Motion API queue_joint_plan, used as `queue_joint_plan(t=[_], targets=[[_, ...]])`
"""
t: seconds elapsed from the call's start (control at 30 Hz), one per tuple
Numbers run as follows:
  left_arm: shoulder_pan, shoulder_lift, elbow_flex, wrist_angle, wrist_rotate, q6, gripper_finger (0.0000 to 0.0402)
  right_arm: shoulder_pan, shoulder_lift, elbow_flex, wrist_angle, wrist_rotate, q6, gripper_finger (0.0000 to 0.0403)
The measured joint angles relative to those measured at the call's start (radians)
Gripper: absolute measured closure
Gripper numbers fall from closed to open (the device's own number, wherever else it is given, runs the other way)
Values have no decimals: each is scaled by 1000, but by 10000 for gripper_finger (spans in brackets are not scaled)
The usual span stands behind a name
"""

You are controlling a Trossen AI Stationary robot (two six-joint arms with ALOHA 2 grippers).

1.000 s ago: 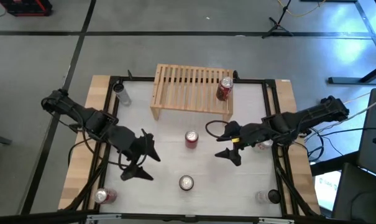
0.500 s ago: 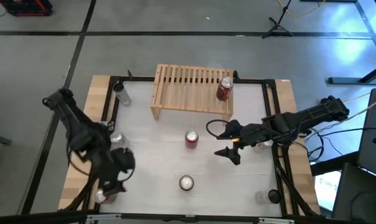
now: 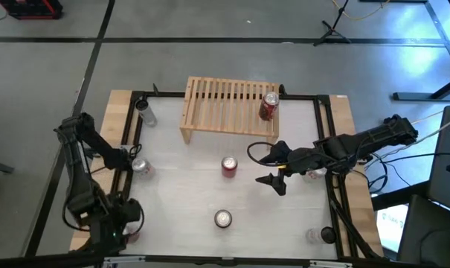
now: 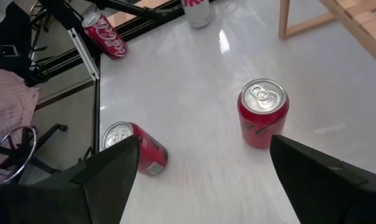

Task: Place canned beverage on shelf
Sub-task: Put the red and white soda can on the shelf aligned with the other red and white soda can

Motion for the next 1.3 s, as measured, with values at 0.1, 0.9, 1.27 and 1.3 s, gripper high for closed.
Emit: queue_joint_plan(t=[0.1,0.9,1.27,1.3], targets=[[-28,47,0,0,0,14,27,0,0,0,0,4,0,49],[-105,132,-158,144,52,-53,27,1,0,0,1,-6,8,49],[-62,131,-208,218,133,77,120,1,0,0,1,-7,8,49],[-47,131,-208,217,139,117,134,1,0,0,1,-7,8,49]])
